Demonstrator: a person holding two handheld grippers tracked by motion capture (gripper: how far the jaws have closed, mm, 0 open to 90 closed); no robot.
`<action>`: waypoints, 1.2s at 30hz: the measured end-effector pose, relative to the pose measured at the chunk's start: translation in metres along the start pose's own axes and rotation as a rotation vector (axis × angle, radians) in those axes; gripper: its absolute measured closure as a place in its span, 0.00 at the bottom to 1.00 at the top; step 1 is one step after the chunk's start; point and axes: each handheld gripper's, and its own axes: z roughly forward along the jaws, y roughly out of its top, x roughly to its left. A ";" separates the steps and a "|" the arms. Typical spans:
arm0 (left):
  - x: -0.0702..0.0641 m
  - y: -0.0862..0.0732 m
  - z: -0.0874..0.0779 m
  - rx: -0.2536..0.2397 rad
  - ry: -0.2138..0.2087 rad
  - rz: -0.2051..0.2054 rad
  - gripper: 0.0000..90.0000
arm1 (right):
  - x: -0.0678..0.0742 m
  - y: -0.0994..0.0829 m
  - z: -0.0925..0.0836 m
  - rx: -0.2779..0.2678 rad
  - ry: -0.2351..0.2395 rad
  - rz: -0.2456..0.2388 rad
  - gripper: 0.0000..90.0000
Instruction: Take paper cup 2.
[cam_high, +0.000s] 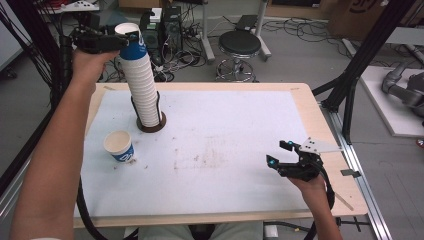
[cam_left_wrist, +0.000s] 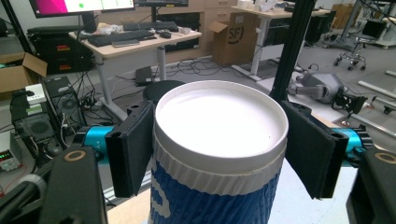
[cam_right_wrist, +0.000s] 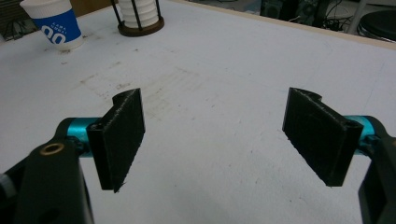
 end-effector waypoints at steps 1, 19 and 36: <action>0.000 0.001 0.000 0.002 0.001 0.002 0.32 | 0.000 0.000 0.000 0.000 0.000 0.001 0.24; -0.005 0.017 -0.012 -0.045 0.007 0.009 0.33 | 0.000 0.000 0.001 0.003 0.011 0.000 0.24; -0.011 0.042 -0.035 -0.128 0.015 0.013 0.34 | 0.003 0.001 0.001 -0.004 0.017 -0.003 0.24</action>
